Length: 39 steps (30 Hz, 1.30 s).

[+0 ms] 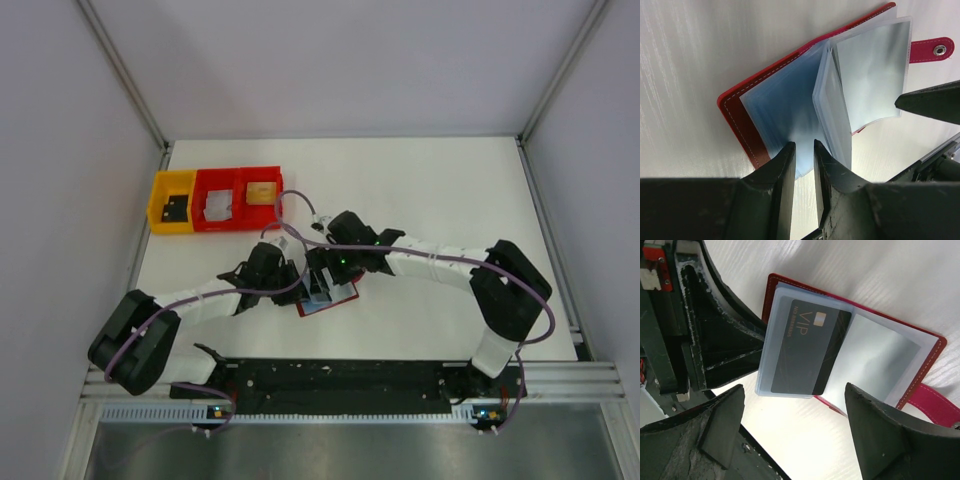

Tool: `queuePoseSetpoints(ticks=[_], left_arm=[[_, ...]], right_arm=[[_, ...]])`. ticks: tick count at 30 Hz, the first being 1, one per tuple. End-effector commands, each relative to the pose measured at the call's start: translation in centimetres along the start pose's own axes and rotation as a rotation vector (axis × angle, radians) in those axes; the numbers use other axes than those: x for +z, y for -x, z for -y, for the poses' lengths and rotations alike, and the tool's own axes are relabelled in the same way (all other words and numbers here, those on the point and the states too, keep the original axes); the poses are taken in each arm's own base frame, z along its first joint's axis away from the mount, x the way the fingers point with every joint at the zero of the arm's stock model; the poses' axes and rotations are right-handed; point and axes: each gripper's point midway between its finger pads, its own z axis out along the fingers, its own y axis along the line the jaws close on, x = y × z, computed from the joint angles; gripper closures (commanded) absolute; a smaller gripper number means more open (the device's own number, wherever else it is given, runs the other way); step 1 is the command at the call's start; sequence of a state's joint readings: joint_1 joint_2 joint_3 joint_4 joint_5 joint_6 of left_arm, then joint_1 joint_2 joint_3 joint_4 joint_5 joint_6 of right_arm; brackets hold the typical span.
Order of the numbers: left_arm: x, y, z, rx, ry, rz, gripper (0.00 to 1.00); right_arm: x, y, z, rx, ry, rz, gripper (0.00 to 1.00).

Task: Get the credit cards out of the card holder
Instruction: Remove the credit card from the card holder.

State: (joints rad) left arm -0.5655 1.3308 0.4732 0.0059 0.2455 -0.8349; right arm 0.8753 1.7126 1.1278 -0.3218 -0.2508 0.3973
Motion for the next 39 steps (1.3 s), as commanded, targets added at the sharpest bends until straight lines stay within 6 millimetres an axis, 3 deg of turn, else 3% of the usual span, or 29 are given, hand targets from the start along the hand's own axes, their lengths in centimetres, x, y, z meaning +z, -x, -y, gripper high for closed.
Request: queuePoseSetpoints(ticks=[1,5,9,13,17,23,29,34,39], left_arm=[[-0.1,-1.5,-2.3,0.002,0.088,-0.034,0.74],[-1.8,-0.5,-2.3,0.011,0.116,0.029,0.72],[-4.7,1.6,-2.2,0.034,0.152,0.16,0.69],[-5.8,2.6,-0.1,0.059,0.08,0.199,0.68],[-4.6,3.0,2.7,0.056,-0.049,0.175,0.68],[-2.2,3.1,3.4,0.055,-0.077,0.125,0.73],[-0.6,2.3,1.4,0.043,-0.007,0.082,0.79],[0.3,1.0,-0.5,0.013,0.055,0.041,0.88],[0.5,0.0,-1.6,-0.005,0.085,0.012,0.9]], right_arm=[[0.0,1.2,-1.4,-0.072,0.011,0.061,0.21],[-0.1,0.9,-0.8,-0.057,-0.016,0.071,0.25],[-0.7,1.4,-0.4,-0.043,-0.005,0.093,0.3],[-0.8,2.2,-0.5,0.008,0.087,0.118,0.4],[-0.5,2.7,-0.5,0.062,0.167,0.135,0.5],[0.5,2.7,0.6,0.109,0.197,0.118,0.57],[1.6,2.5,1.6,0.152,0.209,0.113,0.59],[2.7,1.1,2.9,0.193,0.203,0.082,0.59],[3.3,0.1,3.9,0.254,0.225,0.075,0.6]])
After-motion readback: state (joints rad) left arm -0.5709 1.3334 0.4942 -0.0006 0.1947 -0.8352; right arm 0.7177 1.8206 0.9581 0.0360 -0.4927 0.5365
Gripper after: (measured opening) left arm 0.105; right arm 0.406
